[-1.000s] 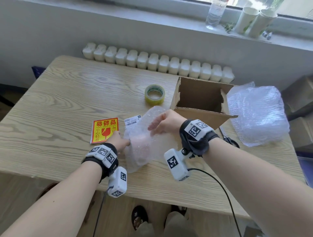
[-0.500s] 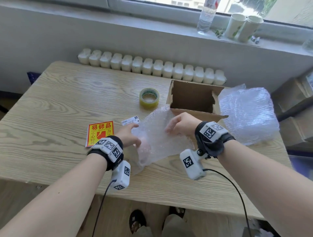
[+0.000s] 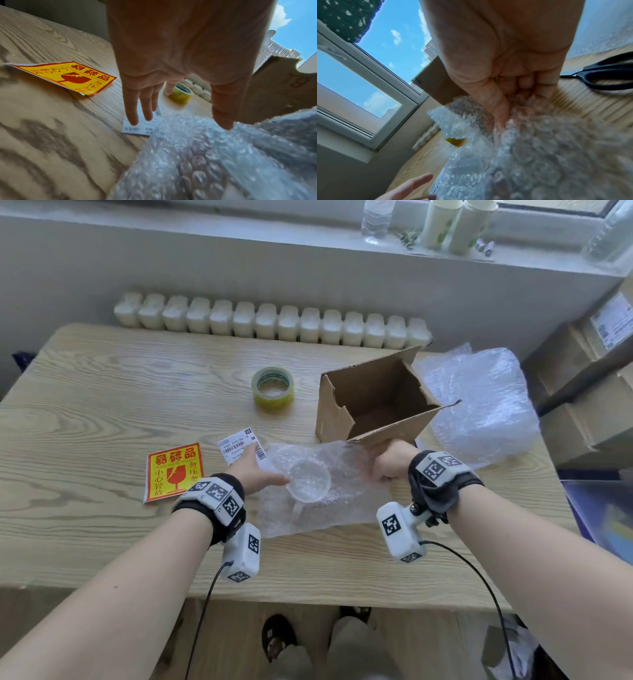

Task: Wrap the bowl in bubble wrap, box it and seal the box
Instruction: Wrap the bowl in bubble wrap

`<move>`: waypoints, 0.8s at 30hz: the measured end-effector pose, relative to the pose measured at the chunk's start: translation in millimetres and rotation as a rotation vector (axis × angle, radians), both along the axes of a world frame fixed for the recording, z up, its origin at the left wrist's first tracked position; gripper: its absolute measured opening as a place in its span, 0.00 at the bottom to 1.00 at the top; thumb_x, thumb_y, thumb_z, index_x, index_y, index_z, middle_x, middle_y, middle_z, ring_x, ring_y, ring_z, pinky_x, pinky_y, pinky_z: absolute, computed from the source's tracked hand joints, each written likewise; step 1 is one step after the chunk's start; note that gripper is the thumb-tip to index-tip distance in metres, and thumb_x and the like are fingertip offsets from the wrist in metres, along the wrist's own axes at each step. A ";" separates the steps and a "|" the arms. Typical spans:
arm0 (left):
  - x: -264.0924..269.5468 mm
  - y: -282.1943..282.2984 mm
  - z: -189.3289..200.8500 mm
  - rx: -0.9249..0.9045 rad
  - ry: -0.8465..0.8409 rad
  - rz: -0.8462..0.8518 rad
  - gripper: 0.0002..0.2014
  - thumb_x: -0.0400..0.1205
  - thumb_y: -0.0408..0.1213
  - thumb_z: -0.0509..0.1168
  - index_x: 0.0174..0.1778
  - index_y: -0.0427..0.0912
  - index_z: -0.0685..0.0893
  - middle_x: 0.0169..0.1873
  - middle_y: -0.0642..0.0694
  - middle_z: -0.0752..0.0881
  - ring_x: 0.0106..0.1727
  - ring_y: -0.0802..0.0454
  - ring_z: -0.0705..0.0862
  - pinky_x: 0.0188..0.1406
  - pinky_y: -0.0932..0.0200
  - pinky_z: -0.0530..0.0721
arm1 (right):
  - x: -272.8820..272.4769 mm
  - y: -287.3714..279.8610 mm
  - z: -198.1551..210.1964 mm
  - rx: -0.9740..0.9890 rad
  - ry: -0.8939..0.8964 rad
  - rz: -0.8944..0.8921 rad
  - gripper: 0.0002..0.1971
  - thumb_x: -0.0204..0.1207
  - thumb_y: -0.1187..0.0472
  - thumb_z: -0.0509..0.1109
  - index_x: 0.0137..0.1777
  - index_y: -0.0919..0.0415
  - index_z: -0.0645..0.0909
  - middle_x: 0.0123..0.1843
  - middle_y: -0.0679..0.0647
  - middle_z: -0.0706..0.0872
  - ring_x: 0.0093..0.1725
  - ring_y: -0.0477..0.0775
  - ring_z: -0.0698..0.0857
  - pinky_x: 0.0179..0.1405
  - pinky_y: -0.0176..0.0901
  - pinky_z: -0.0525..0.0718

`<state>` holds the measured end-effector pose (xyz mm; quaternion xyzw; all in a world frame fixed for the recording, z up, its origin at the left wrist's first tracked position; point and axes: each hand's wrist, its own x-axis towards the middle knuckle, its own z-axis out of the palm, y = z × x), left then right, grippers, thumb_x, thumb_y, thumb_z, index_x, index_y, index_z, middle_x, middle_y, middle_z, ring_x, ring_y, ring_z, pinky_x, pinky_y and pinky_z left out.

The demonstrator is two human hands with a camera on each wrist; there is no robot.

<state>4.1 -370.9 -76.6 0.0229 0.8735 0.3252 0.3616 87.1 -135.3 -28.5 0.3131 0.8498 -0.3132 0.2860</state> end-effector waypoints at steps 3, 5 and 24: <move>-2.6 6.8 -1.8 0.003 0.021 0.007 0.49 0.72 0.46 0.76 0.83 0.44 0.52 0.76 0.37 0.69 0.72 0.40 0.73 0.64 0.52 0.72 | -2.5 4.9 8.0 -0.100 0.136 0.028 0.12 0.60 0.72 0.72 0.45 0.69 0.88 0.39 0.59 0.88 0.40 0.55 0.85 0.41 0.48 0.83; -5.2 10.4 -1.1 0.016 0.028 0.010 0.47 0.73 0.41 0.76 0.82 0.44 0.53 0.74 0.37 0.69 0.71 0.40 0.73 0.63 0.52 0.73 | -5.5 0.7 22.5 -0.218 0.215 0.074 0.11 0.64 0.77 0.71 0.40 0.63 0.89 0.35 0.56 0.86 0.36 0.52 0.82 0.39 0.45 0.83; -10.4 16.4 34.4 0.293 -0.059 -0.230 0.29 0.60 0.25 0.81 0.55 0.45 0.80 0.53 0.48 0.86 0.59 0.51 0.82 0.57 0.64 0.79 | -44.0 -40.4 100.5 -0.349 0.392 0.438 0.20 0.69 0.82 0.61 0.45 0.61 0.89 0.41 0.53 0.89 0.36 0.39 0.82 0.41 0.28 0.81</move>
